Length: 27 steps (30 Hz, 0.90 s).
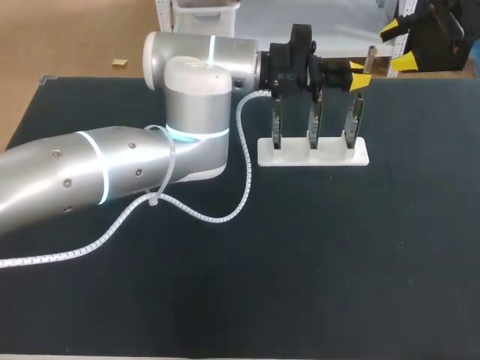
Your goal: Pick up the optical module with the left hand, and insert it into the network port with the right hand.
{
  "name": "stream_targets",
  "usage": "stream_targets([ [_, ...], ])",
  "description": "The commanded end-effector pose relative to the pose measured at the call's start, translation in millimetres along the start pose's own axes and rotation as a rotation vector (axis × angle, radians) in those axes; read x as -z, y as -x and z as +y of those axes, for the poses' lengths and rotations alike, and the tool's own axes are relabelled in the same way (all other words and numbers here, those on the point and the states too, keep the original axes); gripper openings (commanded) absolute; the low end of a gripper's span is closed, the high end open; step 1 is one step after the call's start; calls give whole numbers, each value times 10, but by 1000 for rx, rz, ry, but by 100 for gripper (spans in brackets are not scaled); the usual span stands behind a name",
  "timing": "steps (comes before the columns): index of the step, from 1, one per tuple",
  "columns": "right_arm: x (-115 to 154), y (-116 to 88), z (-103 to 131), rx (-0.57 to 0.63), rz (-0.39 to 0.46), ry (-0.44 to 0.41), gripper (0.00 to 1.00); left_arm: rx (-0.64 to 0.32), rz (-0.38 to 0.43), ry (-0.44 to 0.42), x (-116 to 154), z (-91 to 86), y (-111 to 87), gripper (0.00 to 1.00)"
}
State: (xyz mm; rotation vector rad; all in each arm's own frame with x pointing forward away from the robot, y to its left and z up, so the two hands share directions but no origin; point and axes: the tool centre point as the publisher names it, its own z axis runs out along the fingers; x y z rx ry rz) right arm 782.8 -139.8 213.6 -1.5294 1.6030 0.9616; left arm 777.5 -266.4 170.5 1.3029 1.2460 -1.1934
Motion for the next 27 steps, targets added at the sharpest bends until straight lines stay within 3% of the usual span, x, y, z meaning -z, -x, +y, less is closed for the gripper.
stream_targets([
  [1,-44,33,19,-12,17,-4,100,1,2,0,3,-2,5,0],
  [27,-183,119,-1,-50,32,22,100,1,2,0,3,-2,5,0],
])
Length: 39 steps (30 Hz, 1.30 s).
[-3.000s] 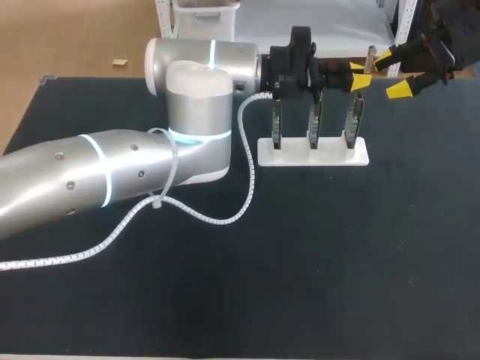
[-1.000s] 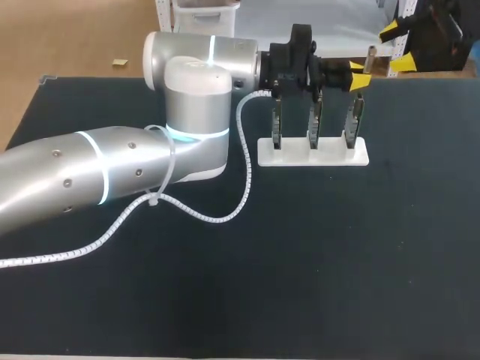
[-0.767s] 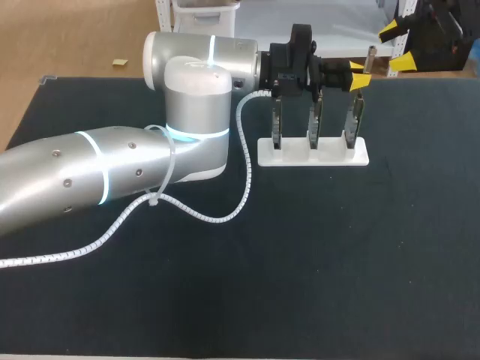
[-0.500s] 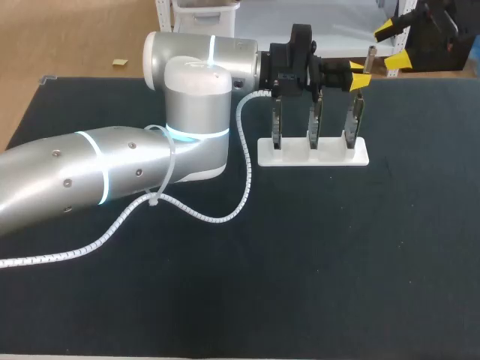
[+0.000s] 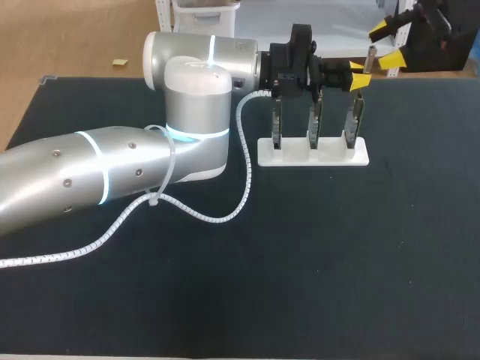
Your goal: Pick up the optical module with the left hand, and insert it into the network port with the right hand.
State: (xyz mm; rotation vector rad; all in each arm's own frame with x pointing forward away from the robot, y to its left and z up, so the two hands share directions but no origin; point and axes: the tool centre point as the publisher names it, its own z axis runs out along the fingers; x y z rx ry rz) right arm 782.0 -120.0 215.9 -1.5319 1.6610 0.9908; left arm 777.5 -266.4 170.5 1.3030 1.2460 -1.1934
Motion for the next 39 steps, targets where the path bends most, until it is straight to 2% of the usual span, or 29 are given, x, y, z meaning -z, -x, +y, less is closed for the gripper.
stream_targets([
  [1,-22,4,-14,-4,4,-2,100,1,2,0,3,-2,4,0],
  [32,-111,46,26,-2,-4,16,100,1,2,0,3,-2,4,0],
  [33,-112,48,26,-1,-4,16,49,1,2,0,3,-2,4,0],
  [34,-113,49,26,-1,-5,16,34,1,2,0,3,-2,4,0],
  [35,-115,50,25,-1,-5,17,0,1,2,0,3,-2,4,0],
  [39,-123,50,25,1,-1,17,0,1,2,0,3,-2,4,0],
])
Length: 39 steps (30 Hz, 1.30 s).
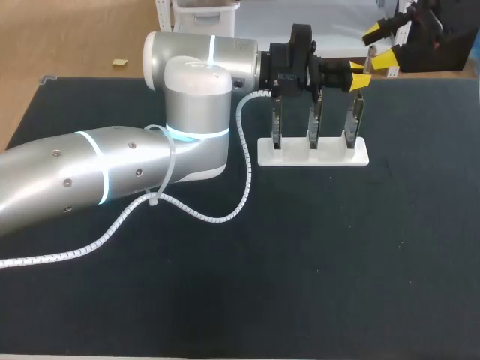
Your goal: Pick up the optical module with the left hand, and insert it into the network port with the right hand.
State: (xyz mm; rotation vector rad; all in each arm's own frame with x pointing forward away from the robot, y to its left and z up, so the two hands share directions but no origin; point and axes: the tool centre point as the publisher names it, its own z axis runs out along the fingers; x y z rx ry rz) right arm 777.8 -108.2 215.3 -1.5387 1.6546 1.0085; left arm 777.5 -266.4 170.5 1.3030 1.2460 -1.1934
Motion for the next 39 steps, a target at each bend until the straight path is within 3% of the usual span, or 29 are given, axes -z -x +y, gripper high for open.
stream_targets([
  [1,-17,-1,-19,1,3,1,0,1,2,1,3,-2,4,0],
  [23,-2,-23,-29,9,11,-14,0,1,2,1,3,-2,4,0],
  [24,-2,-23,-29,9,11,-14,0,1,2,1,3,-2,4,13],
  [25,-3,-23,-29,10,11,-14,0,1,2,1,3,-2,4,100],
  [39,15,-23,-34,10,1,-26,0,13,25,-10,16,-19,5,100],
])
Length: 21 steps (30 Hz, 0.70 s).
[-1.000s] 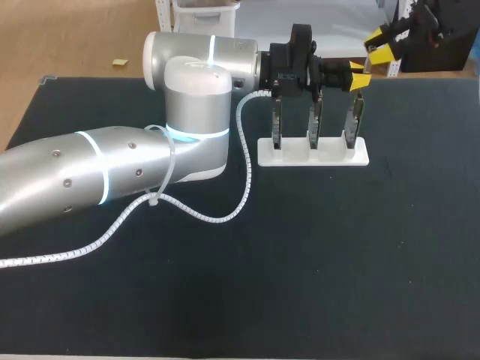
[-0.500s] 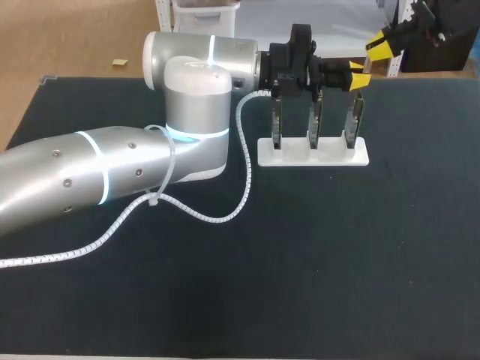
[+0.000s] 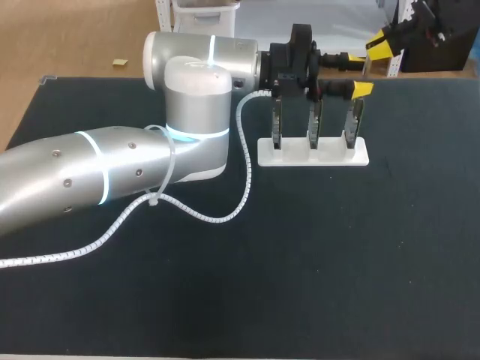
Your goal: Pick up the optical module with the left hand, and insert it into the network port with the right hand.
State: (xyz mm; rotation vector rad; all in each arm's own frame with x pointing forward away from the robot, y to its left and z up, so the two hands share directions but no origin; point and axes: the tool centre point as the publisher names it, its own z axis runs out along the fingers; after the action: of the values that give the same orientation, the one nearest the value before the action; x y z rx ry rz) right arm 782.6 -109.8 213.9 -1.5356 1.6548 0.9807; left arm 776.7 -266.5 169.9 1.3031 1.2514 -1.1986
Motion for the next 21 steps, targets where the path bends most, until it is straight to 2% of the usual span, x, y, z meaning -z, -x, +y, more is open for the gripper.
stream_targets([
  [1,11,-8,12,1,-4,-7,0,3,46,-6,20,-20,11,100],
  [6,34,-13,-2,2,-6,-14,0,-3,140,14,83,-52,-25,100],
  [10,48,-21,-13,1,-5,-19,0,-39,259,50,165,-60,-62,100],
  [21,73,-24,-38,6,-2,-22,0,-14,432,68,226,-63,-176,100],
])
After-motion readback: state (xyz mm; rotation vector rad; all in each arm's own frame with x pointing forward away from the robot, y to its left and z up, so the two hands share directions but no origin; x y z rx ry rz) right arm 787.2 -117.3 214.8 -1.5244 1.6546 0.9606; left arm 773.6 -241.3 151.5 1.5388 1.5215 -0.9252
